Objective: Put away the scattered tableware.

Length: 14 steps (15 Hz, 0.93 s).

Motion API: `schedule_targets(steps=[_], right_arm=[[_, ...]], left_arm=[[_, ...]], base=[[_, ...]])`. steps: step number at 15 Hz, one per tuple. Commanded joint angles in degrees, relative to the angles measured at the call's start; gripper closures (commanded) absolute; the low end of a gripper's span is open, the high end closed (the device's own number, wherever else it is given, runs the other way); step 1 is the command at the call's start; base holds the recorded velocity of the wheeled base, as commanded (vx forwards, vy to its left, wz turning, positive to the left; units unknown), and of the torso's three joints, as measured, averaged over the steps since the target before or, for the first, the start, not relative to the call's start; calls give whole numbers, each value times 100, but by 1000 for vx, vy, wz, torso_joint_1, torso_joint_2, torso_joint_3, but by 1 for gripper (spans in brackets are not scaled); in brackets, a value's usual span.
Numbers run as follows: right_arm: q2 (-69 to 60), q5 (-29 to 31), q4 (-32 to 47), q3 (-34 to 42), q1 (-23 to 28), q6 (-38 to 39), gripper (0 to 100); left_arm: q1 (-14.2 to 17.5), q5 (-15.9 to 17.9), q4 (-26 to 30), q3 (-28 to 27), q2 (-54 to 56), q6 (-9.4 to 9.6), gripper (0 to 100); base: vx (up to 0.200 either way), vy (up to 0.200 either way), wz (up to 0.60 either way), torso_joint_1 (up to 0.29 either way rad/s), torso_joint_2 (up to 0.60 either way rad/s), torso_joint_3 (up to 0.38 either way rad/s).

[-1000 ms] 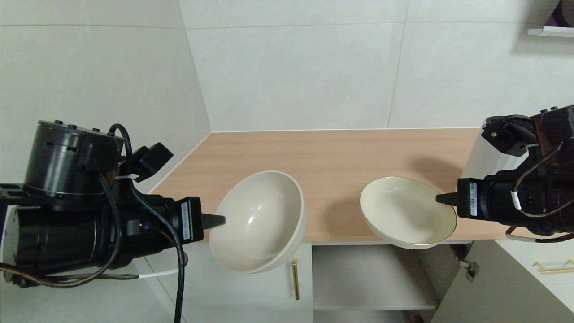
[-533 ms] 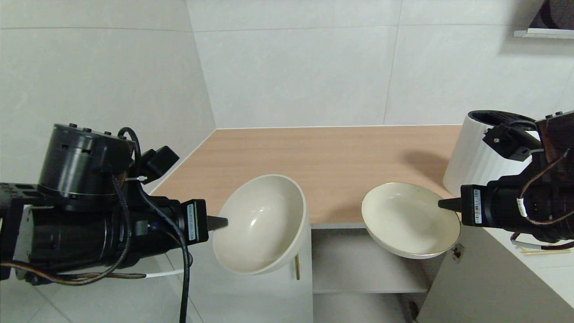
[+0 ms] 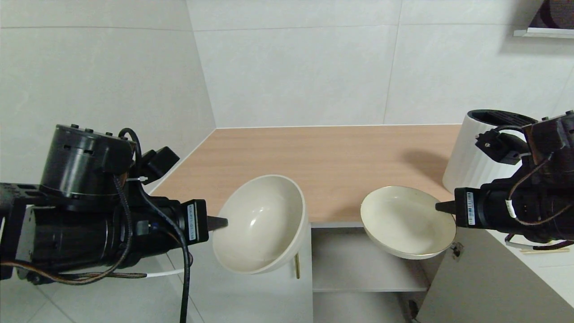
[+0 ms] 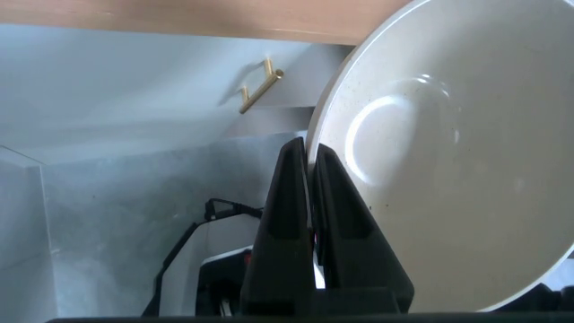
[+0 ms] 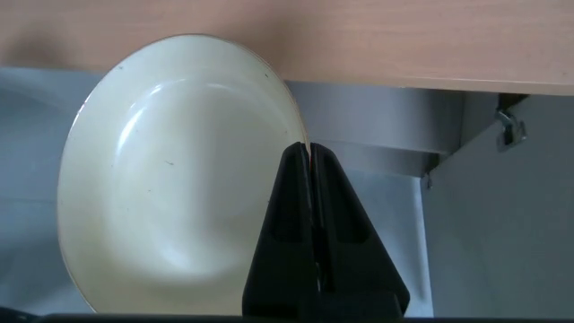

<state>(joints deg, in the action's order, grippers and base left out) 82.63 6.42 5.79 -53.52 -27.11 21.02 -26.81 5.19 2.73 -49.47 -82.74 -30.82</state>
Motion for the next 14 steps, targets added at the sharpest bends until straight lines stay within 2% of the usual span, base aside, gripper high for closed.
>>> schedule_targets(steps=[1,5,14], right_arm=[[140,-1,1,-1,-5,-1,100],[210,-1,1,-1,-5,-1,100],[280,8,1,17,-5,-10,100]], left_arm=[[0,-1,-1,-1,-23,-3,100],[0,-1,-1,7,-23,-3,100],[0,-1,-1,7,-49,-3,100]], base=[[0,0,0,0,0,0],[0,0,0,-39,93,54],[0,0,0,-190,460,267]])
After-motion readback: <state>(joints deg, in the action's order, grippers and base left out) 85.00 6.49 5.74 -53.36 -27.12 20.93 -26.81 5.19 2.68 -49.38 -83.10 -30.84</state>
